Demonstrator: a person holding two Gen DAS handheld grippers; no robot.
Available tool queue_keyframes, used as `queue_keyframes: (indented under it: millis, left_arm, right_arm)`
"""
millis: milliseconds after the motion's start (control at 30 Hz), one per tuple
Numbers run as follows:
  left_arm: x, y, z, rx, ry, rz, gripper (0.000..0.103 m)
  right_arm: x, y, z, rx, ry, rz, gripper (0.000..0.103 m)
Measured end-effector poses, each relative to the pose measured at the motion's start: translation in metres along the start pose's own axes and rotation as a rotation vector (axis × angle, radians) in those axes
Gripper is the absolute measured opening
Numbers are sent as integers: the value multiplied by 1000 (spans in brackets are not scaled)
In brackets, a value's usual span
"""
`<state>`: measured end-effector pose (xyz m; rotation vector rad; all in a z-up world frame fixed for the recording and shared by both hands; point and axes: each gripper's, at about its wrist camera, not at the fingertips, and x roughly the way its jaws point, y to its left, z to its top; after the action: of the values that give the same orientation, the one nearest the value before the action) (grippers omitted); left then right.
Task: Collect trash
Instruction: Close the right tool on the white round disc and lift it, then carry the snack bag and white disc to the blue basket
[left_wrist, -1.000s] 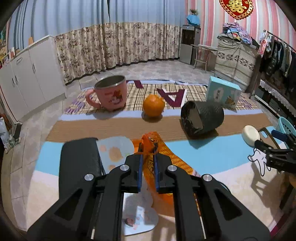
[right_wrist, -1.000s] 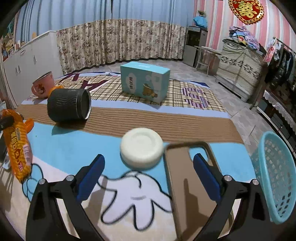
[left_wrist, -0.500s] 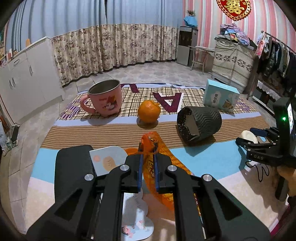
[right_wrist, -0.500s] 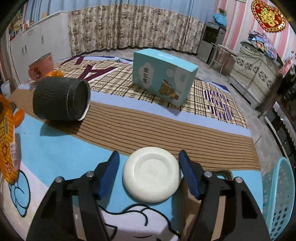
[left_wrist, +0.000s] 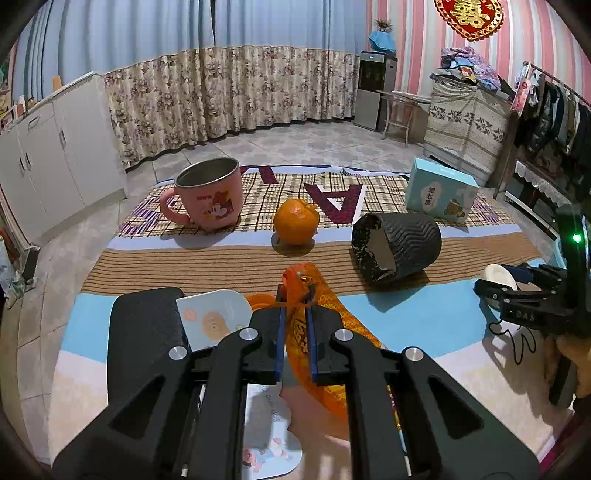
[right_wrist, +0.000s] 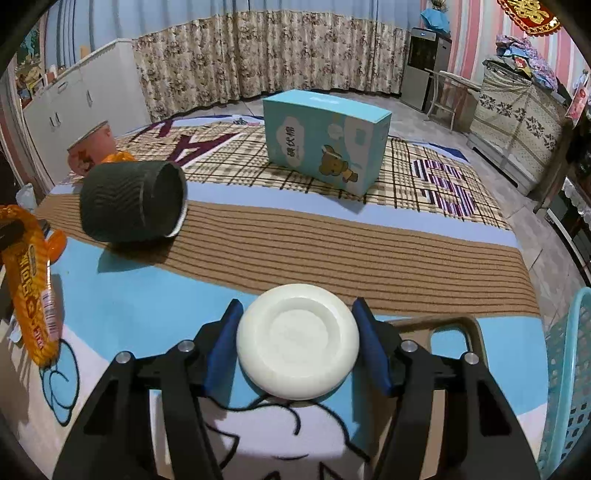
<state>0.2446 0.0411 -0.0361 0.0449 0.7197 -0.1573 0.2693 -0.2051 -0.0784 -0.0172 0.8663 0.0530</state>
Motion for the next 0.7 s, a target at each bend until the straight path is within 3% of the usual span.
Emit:
queue_keyframes:
  millis: [400,700]
  left_arm:
    - [-43,-25,18,28,-77,14,8]
    - [-71,-73,33,90,-128,-30,8]
  right_arm:
    - [-79,-14,-2,-24,-155,-36,61]
    - [-137,-79,-14,20,-199,-127,61]
